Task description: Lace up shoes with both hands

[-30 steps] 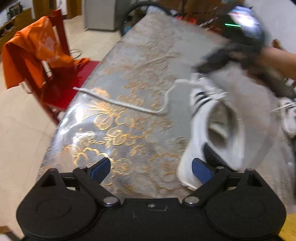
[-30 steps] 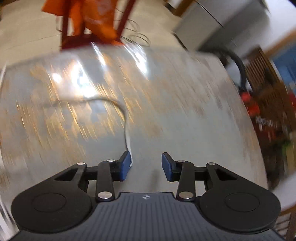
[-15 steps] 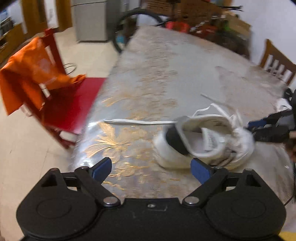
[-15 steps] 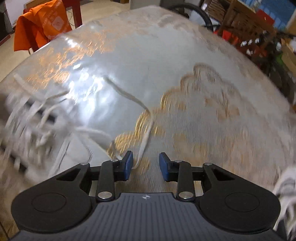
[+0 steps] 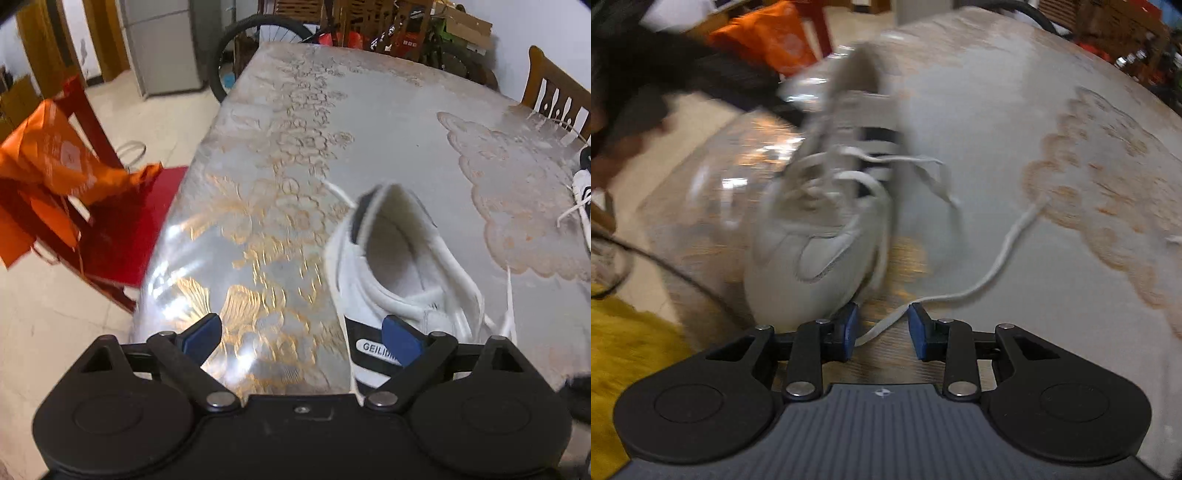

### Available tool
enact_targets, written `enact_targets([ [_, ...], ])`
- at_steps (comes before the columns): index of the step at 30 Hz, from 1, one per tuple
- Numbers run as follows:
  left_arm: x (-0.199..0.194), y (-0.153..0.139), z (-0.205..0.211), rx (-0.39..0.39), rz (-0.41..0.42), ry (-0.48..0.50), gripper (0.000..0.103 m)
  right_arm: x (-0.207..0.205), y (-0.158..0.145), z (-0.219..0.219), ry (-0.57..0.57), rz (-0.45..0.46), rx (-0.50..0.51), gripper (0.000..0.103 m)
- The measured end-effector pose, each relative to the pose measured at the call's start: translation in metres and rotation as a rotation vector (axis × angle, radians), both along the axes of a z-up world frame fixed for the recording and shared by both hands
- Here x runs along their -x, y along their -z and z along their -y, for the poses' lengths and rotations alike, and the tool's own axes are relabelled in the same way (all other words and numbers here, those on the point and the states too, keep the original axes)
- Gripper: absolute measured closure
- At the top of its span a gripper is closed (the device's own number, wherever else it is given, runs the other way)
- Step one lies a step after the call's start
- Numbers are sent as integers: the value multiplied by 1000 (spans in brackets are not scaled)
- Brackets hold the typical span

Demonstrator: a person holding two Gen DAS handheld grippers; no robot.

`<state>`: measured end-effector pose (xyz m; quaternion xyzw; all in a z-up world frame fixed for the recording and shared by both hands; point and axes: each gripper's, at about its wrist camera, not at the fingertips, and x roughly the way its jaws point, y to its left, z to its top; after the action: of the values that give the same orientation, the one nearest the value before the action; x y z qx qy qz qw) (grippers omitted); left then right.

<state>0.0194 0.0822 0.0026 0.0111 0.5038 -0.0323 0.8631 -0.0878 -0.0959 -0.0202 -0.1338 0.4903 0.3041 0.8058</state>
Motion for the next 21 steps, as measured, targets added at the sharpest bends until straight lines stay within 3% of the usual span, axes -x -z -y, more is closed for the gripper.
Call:
enact_targets([
  [3,-5,-1,-3,-7,6,2,10,7,-1,-20,-70,29,18,70],
  [5,-2,-3,-7,-5,22,-4,10,4,-3,-16,-32,2,-2,69],
  [8,6,-5,-17,31,23,-20,10,-10,-10,7,157,-9,-56,68],
  [10,12,-6,-24,47,21,-29,10,-19,-17,24,314,4,-85,59],
  [13,19,-6,-28,28,26,-17,10,-32,-18,32,445,56,-79,57],
  [17,24,-10,-32,-4,48,21,10,-52,-7,17,420,177,44,57],
  [21,27,-13,-41,-4,66,26,10,-66,10,2,346,181,133,68],
])
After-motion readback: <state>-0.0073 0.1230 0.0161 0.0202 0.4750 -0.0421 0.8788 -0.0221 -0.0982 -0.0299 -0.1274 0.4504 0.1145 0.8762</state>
